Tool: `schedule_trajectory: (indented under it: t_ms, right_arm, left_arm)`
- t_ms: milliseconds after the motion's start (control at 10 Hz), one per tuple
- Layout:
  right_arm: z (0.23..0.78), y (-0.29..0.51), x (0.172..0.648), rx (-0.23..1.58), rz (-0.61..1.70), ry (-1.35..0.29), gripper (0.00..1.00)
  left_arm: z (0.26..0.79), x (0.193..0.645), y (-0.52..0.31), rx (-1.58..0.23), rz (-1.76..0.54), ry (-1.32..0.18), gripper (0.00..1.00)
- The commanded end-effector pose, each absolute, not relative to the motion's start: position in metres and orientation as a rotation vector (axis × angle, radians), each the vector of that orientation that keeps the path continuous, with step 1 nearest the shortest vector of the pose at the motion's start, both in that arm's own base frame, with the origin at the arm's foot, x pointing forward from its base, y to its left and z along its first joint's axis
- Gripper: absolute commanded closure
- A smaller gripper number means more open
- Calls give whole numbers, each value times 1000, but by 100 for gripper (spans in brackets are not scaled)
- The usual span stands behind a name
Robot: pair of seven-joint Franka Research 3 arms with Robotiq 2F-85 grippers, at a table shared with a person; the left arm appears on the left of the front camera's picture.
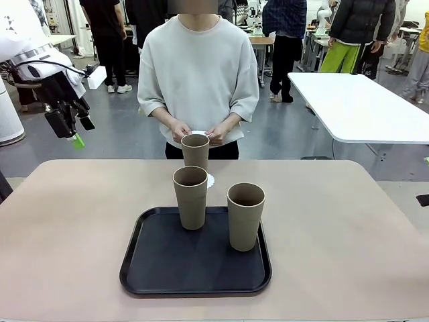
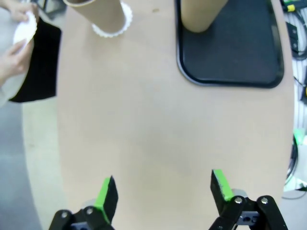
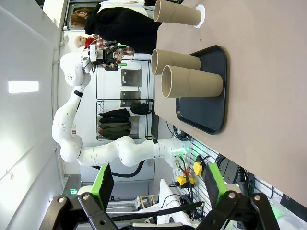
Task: Place coasters on the table and set cups on them.
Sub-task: Take one Reusable plastic cup from the Flat Tray and place it on a coaster set by the human.
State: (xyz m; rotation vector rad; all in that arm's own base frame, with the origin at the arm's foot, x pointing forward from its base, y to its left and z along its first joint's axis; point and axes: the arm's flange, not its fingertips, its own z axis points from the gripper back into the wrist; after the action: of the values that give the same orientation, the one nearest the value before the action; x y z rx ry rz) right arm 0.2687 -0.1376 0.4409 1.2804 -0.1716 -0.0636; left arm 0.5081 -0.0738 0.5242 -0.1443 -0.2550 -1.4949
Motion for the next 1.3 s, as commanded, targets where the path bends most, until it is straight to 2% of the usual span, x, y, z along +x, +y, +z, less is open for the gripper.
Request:
schedule_trajectory:
  t_ms: [0, 100, 200, 300, 500, 600, 700, 800, 1000, 1100, 1200]
  right_arm:
    - [441, -138, 269, 1288, -65, -175, 0]
    - [441, -138, 269, 1288, -65, -175, 0]
    - [441, -138, 269, 1288, -65, -175, 0]
    - [441, -138, 269, 1288, -65, -175, 0]
    - [441, -138, 269, 1288, -65, -175, 0]
    - [441, -138, 269, 1288, -65, -175, 0]
    - [441, -138, 269, 1288, -65, -175, 0]
    - [441, -138, 269, 1288, -65, -175, 0]
    - [441, -138, 269, 1288, -65, -175, 0]
    - [441, -138, 269, 1288, -65, -175, 0]
    - [441, -138, 269, 1288, -65, -175, 0]
  left_arm:
    - [526, 510, -73, -133, -1514, -255, 0]
    - [524, 508, -74, -144, -1495, -255, 0]
    - [519, 487, -74, -178, -1239, -385, 0]
    - [528, 472, -66, -180, -1036, -416, 0]
    - [524, 433, -37, -302, -708, -317, 0]
    - [522, 419, -17, -363, -584, -184, 0]
    - [526, 416, -9, -364, -555, -64, 0]
    - [523, 404, -4, -355, -524, -31, 0]
    - [520, 390, -5, -404, -589, -128, 0]
    - [516, 400, 4, -353, -528, -43, 0]
    - [520, 395, 3, -375, -536, -58, 0]
